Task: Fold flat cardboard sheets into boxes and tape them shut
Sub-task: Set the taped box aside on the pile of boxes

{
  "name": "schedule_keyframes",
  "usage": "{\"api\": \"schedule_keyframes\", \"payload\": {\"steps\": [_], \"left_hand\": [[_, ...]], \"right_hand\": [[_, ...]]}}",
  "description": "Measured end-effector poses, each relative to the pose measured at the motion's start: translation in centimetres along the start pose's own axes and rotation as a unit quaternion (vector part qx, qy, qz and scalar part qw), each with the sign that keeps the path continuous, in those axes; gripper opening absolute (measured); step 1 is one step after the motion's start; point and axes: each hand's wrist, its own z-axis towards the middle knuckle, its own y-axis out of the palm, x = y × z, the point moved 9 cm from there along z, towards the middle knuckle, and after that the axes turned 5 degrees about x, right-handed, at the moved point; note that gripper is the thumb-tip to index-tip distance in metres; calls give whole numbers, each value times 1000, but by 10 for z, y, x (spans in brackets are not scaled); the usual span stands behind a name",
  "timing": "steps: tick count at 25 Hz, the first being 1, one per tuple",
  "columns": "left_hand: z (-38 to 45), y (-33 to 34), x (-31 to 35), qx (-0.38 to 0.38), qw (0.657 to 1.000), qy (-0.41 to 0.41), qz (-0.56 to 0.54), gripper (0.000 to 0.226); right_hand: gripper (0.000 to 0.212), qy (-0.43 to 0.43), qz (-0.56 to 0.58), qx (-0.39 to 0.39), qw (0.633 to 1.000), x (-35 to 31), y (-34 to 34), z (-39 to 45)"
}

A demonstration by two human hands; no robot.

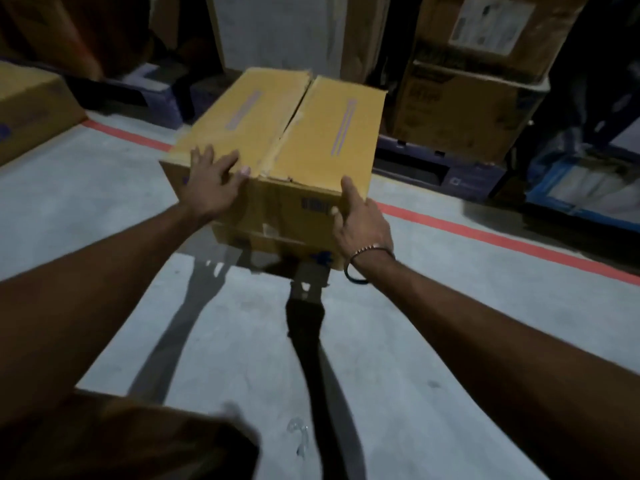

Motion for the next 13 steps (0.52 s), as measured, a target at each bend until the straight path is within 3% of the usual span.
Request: {"api": "schedule_keyframes", "payload": {"steps": [2, 6, 9, 13], "left_hand": [[11, -5, -10, 43, 999, -3, -10, 61], [-31, 5, -2, 153, 975, -108, -119, 69], [-91, 50, 36, 48, 987, -69, -136, 69], [-153, 76, 106, -129, 987, 24, -94, 70]], "right_hand": [[62, -5, -46, 16, 999, -13, 6, 12], [70, 2, -31, -69, 997, -42, 27, 42], [90, -26, -26, -121, 992, -51, 17, 29], [91, -43, 3, -103, 994, -32, -58, -35]]}}
